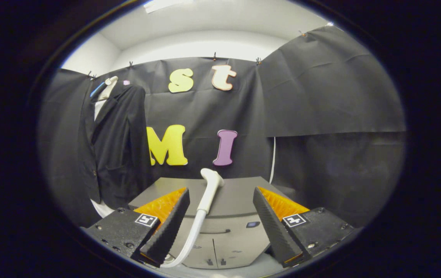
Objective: Iron the clothes twice with a garment steamer, once on the left side and once on the right side.
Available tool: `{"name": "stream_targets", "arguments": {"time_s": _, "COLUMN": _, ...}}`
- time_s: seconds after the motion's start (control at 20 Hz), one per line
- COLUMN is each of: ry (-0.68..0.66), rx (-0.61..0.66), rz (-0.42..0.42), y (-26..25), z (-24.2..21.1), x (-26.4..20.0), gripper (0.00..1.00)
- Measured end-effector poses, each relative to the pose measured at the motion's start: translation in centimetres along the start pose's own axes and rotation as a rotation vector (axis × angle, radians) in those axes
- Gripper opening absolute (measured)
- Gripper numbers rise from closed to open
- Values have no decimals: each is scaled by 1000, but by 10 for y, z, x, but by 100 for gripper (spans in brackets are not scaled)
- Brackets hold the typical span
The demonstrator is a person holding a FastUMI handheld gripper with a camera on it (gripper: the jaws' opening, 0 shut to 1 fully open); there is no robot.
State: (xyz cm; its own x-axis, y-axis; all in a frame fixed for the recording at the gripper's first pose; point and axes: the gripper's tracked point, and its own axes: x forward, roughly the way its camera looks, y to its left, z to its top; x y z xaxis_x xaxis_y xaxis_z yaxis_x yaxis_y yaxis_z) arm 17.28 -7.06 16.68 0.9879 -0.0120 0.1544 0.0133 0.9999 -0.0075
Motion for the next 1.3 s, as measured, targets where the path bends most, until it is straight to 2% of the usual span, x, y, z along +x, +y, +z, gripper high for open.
{"name": "stream_targets", "arguments": {"time_s": 0.35, "ry": 48, "rx": 11, "rz": 92, "y": 4, "z": 12, "x": 115, "gripper": 100}}
{"name": "stream_targets", "arguments": {"time_s": 0.7, "ry": 228, "rx": 99, "rz": 156, "y": 8, "z": -42, "x": 197, "gripper": 100}}
{"name": "stream_targets", "arguments": {"time_s": 0.85, "ry": 301, "rx": 123, "rz": 177, "y": 10, "z": -61, "x": 216, "gripper": 100}}
{"name": "stream_targets", "arguments": {"time_s": 0.95, "ry": 361, "rx": 141, "rz": 184, "y": 11, "z": -75, "x": 226, "gripper": 94}}
{"name": "stream_targets", "arguments": {"time_s": 1.05, "ry": 403, "rx": 162, "rz": 223, "y": 19, "z": -87, "x": 232, "gripper": 92}}
{"name": "stream_targets", "arguments": {"time_s": 1.2, "ry": 464, "rx": 183, "rz": 225, "y": 17, "z": -100, "x": 233, "gripper": 91}}
{"name": "stream_targets", "arguments": {"time_s": 1.25, "ry": 483, "rx": 190, "rz": 223, "y": 18, "z": -105, "x": 235, "gripper": 88}}
{"name": "stream_targets", "arguments": {"time_s": 1.3, "ry": 507, "rx": 200, "rz": 213, "y": 16, "z": -112, "x": 240, "gripper": 80}}
